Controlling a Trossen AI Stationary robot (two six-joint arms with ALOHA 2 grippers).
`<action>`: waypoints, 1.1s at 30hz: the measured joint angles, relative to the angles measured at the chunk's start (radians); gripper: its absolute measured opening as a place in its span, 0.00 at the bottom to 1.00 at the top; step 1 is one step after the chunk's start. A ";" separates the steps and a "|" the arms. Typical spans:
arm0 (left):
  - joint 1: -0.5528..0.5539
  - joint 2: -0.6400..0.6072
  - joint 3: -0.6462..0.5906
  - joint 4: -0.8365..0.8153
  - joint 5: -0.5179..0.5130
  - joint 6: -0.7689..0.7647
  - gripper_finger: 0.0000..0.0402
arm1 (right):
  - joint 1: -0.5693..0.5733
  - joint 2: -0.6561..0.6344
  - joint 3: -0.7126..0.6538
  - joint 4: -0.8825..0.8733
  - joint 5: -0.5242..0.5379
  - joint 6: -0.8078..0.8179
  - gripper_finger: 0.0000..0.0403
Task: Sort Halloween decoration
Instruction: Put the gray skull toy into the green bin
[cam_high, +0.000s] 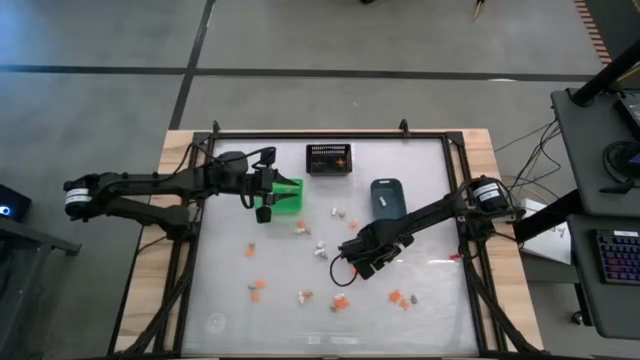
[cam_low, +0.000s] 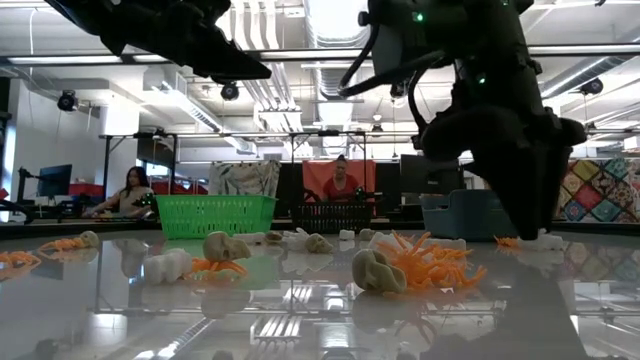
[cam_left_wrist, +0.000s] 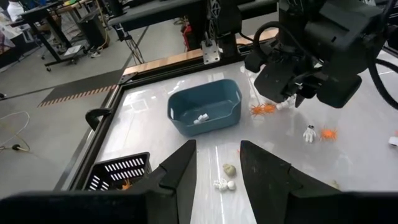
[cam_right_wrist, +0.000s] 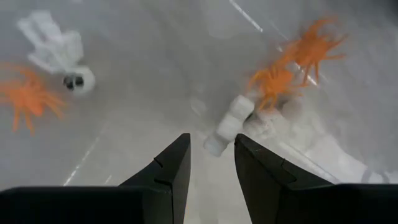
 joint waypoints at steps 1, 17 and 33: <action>0.000 0.000 0.000 0.000 0.000 0.000 0.27 | -0.003 -0.002 0.000 0.000 0.009 0.005 0.28; 0.000 0.000 0.000 0.003 -0.001 0.000 0.27 | -0.016 0.029 -0.006 0.068 0.019 -0.017 0.23; 0.000 0.000 0.000 0.007 -0.004 0.000 0.27 | -0.017 0.029 -0.011 0.076 0.017 -0.029 0.22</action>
